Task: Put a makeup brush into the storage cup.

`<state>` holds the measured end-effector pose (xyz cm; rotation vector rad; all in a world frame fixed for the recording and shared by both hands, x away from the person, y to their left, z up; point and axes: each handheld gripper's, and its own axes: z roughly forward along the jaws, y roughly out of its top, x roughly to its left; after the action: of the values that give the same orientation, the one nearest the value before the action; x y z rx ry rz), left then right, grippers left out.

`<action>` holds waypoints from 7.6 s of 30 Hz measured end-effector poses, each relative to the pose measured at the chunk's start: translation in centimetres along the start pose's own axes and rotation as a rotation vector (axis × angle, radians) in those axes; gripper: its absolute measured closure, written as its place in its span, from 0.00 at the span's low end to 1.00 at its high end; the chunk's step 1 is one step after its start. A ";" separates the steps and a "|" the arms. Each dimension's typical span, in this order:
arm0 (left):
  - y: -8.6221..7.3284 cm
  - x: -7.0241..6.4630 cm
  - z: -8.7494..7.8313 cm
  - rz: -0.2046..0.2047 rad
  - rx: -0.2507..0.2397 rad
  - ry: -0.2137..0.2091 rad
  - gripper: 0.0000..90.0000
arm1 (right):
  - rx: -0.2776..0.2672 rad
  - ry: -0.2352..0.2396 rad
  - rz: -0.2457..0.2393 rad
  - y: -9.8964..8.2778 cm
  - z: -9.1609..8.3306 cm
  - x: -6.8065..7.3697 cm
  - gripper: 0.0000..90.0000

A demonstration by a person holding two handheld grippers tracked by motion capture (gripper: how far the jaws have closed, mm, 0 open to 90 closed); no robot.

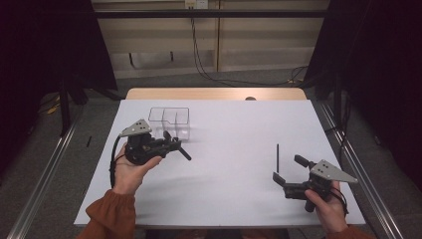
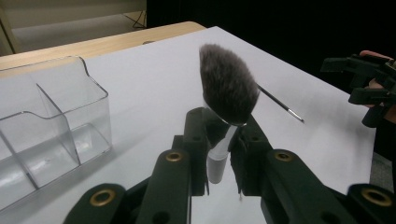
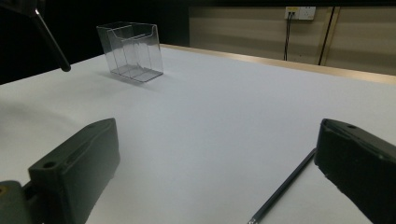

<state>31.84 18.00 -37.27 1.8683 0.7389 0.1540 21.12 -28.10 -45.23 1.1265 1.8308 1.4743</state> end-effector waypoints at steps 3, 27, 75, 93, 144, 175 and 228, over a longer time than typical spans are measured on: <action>0.1 0.3 -0.2 -0.007 -0.006 0.008 0.86 | 0.010 -0.005 0.015 -0.2 0.1 -0.1 0.00; 3.4 2.8 -0.6 -0.013 -0.081 0.099 0.86 | 0.020 -0.005 0.002 -0.3 0.2 -0.3 0.00; 5.8 7.8 4.3 -0.031 -0.037 0.243 0.86 | 0.031 0.022 -0.001 -0.5 0.3 -0.2 0.00; 5.4 8.4 5.8 -0.046 0.025 0.283 0.87 | 0.033 0.025 -0.002 -0.5 0.3 -0.2 0.00; 3.9 8.5 7.5 -0.037 0.071 0.281 0.54 | 0.037 0.031 -0.006 -0.6 0.3 -0.2 0.00; 1.6 7.4 4.2 -0.017 -0.047 0.246 0.04 | 0.039 0.027 0.001 -0.6 0.4 -0.2 0.00; -7.6 2.3 -2.8 0.051 -0.162 0.329 0.05 | 0.030 0.019 -0.008 -0.6 0.1 -0.2 0.00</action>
<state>29.27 23.28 -43.28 1.7266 0.8742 0.5483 21.12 -28.30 -45.86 1.1223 1.8737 1.4622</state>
